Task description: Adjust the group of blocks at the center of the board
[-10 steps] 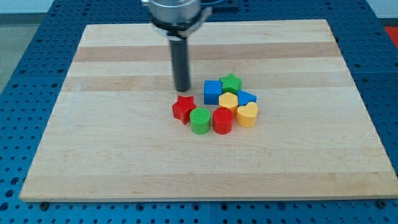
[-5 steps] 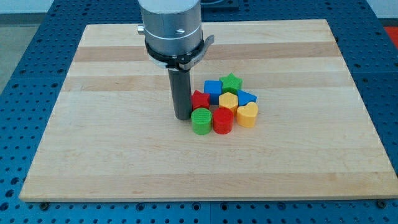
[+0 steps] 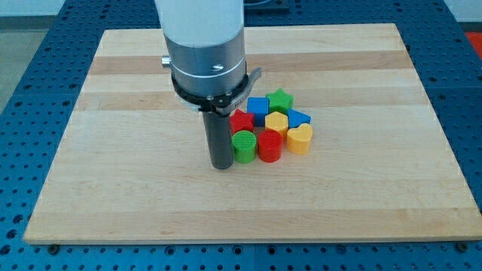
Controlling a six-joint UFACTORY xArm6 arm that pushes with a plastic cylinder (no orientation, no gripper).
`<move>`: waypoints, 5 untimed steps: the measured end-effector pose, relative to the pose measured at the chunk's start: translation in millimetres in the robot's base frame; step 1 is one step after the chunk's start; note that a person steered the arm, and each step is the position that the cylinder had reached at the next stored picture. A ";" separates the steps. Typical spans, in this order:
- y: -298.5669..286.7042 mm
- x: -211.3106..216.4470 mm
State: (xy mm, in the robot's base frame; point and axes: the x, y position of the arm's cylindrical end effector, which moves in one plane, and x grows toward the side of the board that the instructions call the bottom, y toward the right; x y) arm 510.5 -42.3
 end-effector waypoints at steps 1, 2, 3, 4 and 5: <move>8.1 0.1; 21.9 0.1; 24.1 0.1; 22.4 35.6; 95.4 66.3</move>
State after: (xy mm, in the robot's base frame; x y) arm 576.8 53.1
